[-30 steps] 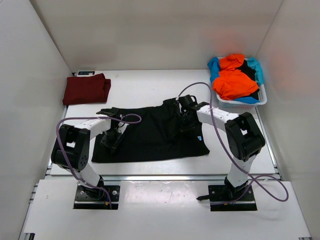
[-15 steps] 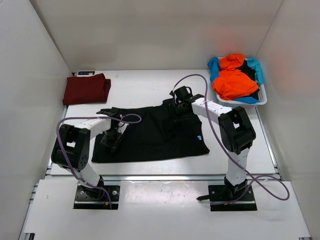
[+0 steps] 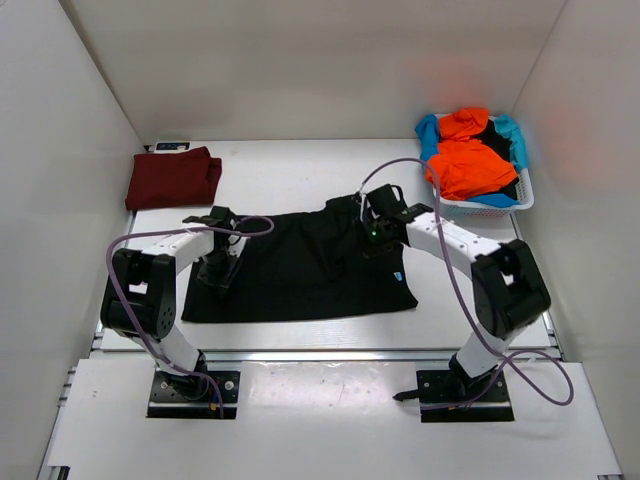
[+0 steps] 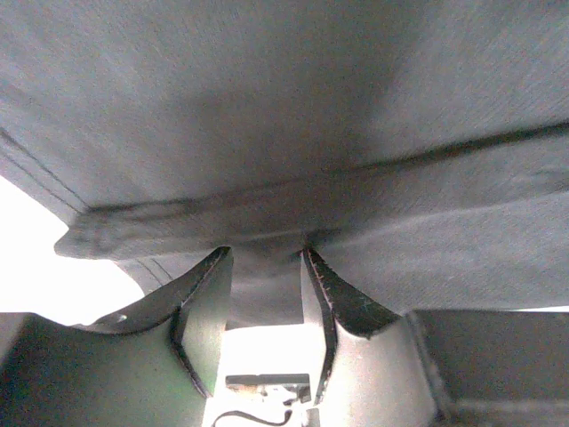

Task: Fold and stack the t-shirts
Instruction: Fold the flattened tshirt in 1/3 of the way

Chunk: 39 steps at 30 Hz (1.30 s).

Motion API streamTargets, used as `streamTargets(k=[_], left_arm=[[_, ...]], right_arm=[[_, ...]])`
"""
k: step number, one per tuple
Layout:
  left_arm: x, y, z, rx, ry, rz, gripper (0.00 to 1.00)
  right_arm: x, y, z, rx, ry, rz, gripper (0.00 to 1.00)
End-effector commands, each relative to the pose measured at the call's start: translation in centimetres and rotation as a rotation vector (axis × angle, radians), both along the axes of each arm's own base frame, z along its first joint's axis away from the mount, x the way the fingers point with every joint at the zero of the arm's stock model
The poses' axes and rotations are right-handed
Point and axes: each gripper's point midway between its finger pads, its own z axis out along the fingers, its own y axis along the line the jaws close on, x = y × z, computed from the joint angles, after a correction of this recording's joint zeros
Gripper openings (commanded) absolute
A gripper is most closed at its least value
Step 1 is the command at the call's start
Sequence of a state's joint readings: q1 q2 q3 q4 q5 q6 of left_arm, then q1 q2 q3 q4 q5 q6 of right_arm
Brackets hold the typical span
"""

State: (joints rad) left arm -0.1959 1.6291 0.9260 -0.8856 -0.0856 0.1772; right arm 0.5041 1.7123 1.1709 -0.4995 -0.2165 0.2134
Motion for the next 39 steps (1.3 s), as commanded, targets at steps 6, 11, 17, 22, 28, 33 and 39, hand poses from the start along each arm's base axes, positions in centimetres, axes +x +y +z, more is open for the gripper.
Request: streamTargets(k=[6, 11, 17, 22, 28, 33, 39], left_arm=[[2.2, -0.5, 1.4, -0.018, -0.103, 0.03, 0.49], [1.9, 0.5, 1.1, -0.004, -0.094, 0.07, 0.49], [1.5, 1.1, 1.0, 0.015, -0.089, 0.067, 0.49], [1.3, 0.8, 0.8, 0.002, -0.083, 0.073, 0.49], [2.5, 0.6, 2.0, -0.022, -0.138, 0.091, 0.55], [3.9, 1.8, 3.9, 0.076, -0.25, 0.129, 0.99], [5.4, 3.7, 7.0, 0.37, -0.417, 0.04, 0.99]], right_arm=[[-4.6, 2.9, -1.6, 0.069, 0.066, 0.12, 0.0], [-2.8, 7.1, -1.3, 0.142, 0.075, 0.176, 0.0], [-0.5, 8.1, -3.0, 0.126, 0.089, 0.147, 0.0], [2.6, 8.3, -2.1, 0.145, 0.06, 0.116, 0.0], [5.4, 7.9, 3.0, 0.191, -0.05, 0.075, 0.35], [6.2, 3.3, 7.9, 0.248, -0.161, -0.061, 0.69], [-0.7, -8.3, 3.2, 0.124, -0.011, -0.368, 0.98]])
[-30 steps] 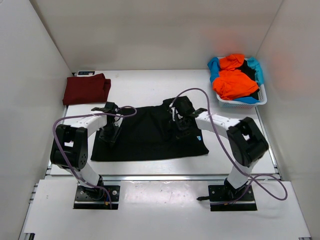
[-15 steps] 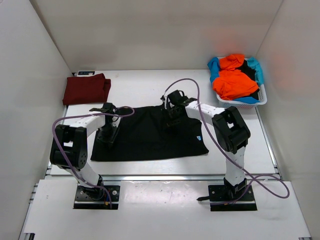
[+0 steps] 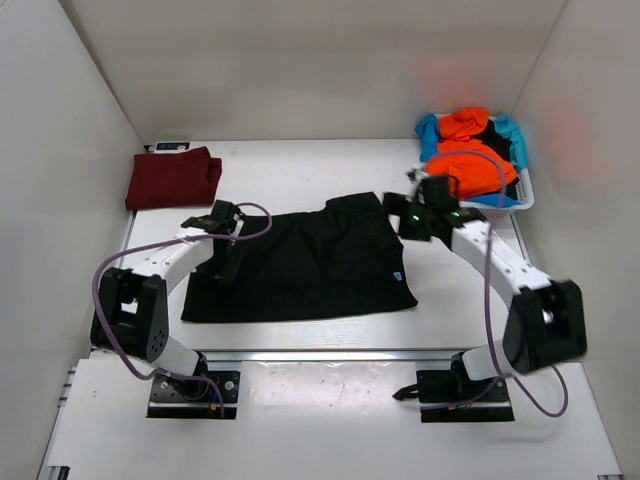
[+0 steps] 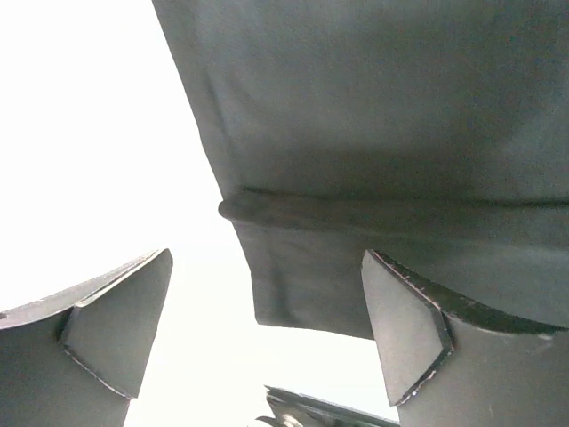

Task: Fold and stack the t-shirts
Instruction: Fold the flattened tshirt in 1/3 of the way

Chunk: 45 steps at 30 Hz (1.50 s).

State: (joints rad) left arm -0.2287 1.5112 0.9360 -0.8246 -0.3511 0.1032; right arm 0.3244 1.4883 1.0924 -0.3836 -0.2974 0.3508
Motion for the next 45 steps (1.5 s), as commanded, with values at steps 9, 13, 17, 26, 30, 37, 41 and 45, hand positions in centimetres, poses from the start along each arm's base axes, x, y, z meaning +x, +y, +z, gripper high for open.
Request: streamTargets(k=[9, 13, 17, 26, 30, 37, 41, 45], left_arm=[[1.7, 0.2, 3.9, 0.313, -0.189, -0.152, 0.99], [0.0, 1.0, 2.4, 0.095, -0.126, -0.03, 0.99], [-3.5, 2.5, 0.0, -0.368, 0.025, 0.293, 0.99], [-4.3, 1.9, -0.8, -0.481, 0.14, 0.336, 0.98], [-4.8, 1.0, -1.7, -0.539, 0.213, 0.336, 0.97], [-5.3, 0.5, -3.0, -0.48, 0.298, 0.303, 0.77], [-5.3, 0.7, -3.3, -0.463, 0.306, 0.306, 0.68], [-5.5, 1.1, -3.8, -0.456, 0.326, 0.324, 0.49]], right_arm=[[-12.4, -9.0, -9.4, -0.062, 0.435, -0.249, 1.0], [-12.6, -8.8, -10.0, -0.02, 0.429, -0.269, 0.99], [-12.1, -7.7, -10.2, -0.017, 0.407, -0.257, 1.0], [-11.2, -8.1, -10.7, 0.035, 0.354, -0.332, 1.0], [-11.8, -7.7, -10.7, 0.03, 0.325, -0.314, 0.97], [-11.9, -8.1, -11.4, -0.004, 0.371, -0.318, 0.74], [-13.0, -8.0, -11.4, -0.038, 0.408, -0.315, 0.61], [-14.9, -8.8, -12.0, -0.038, 0.487, -0.38, 0.45]])
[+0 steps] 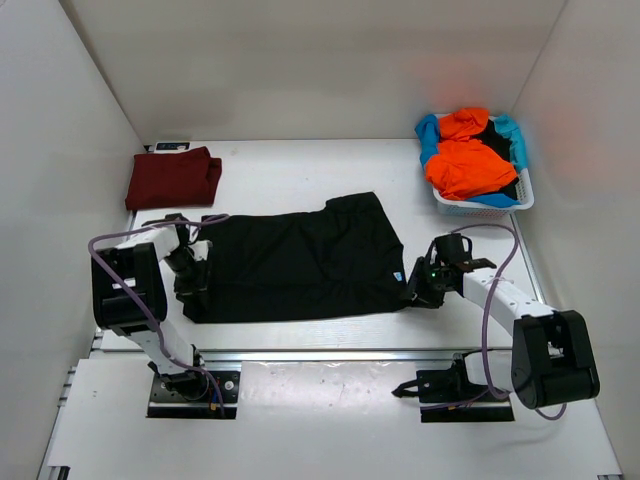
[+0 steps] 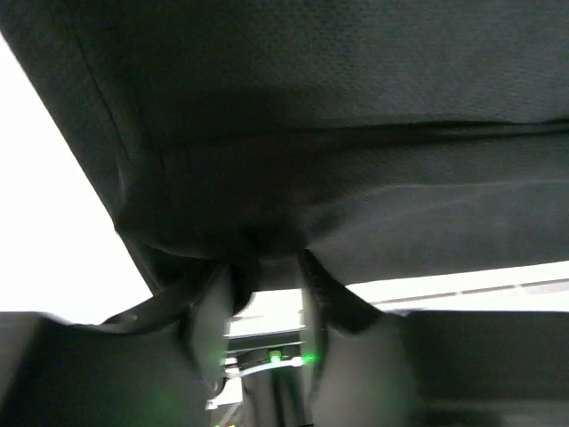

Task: Fold and stack the t-shirts
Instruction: Fold the flattened tshirt in 1/3 of the way, then grap the side of the flattened tshirt furthest away from the robot with both arms

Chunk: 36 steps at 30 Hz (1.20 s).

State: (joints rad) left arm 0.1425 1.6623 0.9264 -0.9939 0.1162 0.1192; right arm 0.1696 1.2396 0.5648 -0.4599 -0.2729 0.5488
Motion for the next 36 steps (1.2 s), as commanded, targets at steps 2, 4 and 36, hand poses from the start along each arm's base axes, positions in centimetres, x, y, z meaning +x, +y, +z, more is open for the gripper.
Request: streamTargets(k=[2, 4, 36], left_arm=[[0.9, 0.4, 0.2, 0.01, -0.022, -0.002, 0.38], [1.0, 0.2, 0.2, 0.012, -0.021, -0.009, 0.17], [15.2, -0.1, 8.8, 0.139, -0.425, -0.123, 0.99]], right_arm=[[-2.1, -1.7, -0.8, -0.021, 0.11, -0.097, 0.18], [-2.6, -1.7, -0.9, -0.001, 0.139, -0.112, 0.0], [22.6, 2.9, 13.5, -0.237, -0.171, 0.186, 0.99]])
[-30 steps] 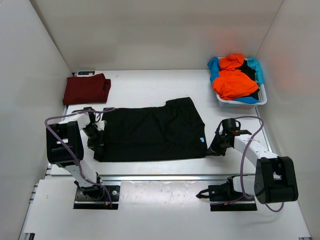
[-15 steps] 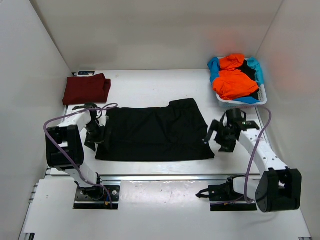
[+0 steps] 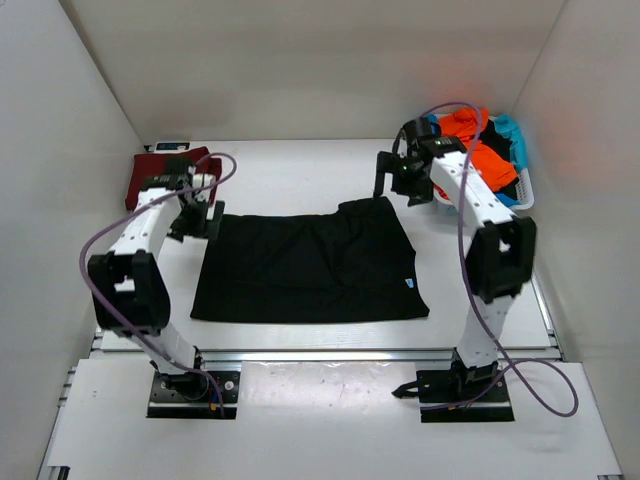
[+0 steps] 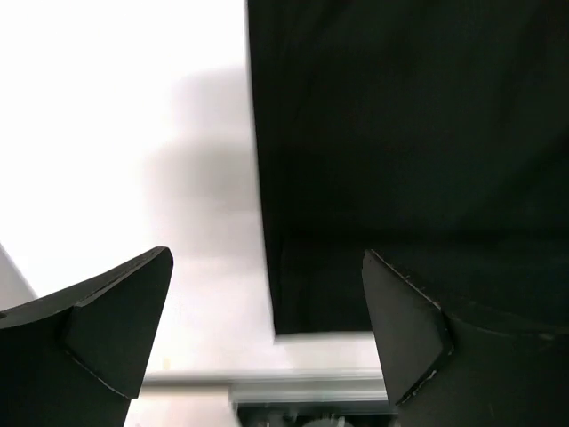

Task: Fold and stack the t-shirts
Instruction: Grap the side of the flattened tshirt furthest away from the robot with both arms

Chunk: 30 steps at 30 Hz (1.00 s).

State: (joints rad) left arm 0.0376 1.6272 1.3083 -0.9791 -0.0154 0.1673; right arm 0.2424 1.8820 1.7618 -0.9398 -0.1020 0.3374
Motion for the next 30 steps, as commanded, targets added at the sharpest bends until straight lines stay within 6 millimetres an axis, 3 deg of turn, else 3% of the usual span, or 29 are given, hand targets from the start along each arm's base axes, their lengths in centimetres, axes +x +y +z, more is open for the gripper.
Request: streamTargets(k=[1, 3, 4, 5, 6, 7, 10, 16, 23, 24, 26, 30], left_arm=[[2.8, -1.2, -1.6, -0.078, 0.023, 0.031, 0.99], [3.8, -1.6, -2.4, -0.158, 0.04, 0.086, 0.99], [4.1, -1.5, -3.0, -0.191, 0.055, 0.127, 0.98], [4.3, -1.6, -3.8, -0.21, 0.075, 0.146, 0.99], [4.7, -1.6, -4.5, -0.217, 0.087, 0.151, 0.99], [5.1, -1.5, -4.9, -0.21, 0.091, 0.16, 0.99], [6.1, -1.8, -5.5, -0.18, 0.078, 0.166, 0.98], [8.0, -2.5, -5.6, -0.147, 0.042, 0.148, 0.98], [9.4, -3.7, -8.3, -0.21, 0.097, 0.141, 0.99], [9.4, -3.9, -9.0, -0.208, 0.113, 0.132, 0.99], [10.1, -4.3, -9.3, -0.208, 0.113, 0.129, 0.98], [10.7, -4.8, -10.4, -0.229, 0.131, 0.123, 0.99]], right_arm=[[3.8, 0.5, 1.7, -0.014, -0.054, 0.007, 0.99], [6.2, 0.3, 0.8, -0.024, -0.053, -0.014, 0.99], [7.2, 0.1, 1.8, -0.022, -0.084, -0.024, 1.0], [8.4, 0.2, 1.0, -0.016, -0.082, -0.028, 0.99], [8.8, 0.3, 0.0, -0.006, -0.064, -0.026, 0.99], [9.3, 0.5, 0.3, 0.012, -0.075, -0.026, 0.99], [10.4, -0.1, -2.9, 0.007, -0.018, -0.046, 0.99], [10.9, -0.1, -7.1, 0.002, 0.053, -0.052, 0.99], [12.8, 1.7, -10.2, 0.06, 0.07, -0.036, 0.99], [12.9, 1.7, -11.5, 0.059, 0.091, -0.035, 0.98], [13.3, 2.0, -11.4, 0.066, 0.089, -0.03, 0.97], [11.5, 2.5, -13.5, 0.027, 0.172, 0.011, 0.91]])
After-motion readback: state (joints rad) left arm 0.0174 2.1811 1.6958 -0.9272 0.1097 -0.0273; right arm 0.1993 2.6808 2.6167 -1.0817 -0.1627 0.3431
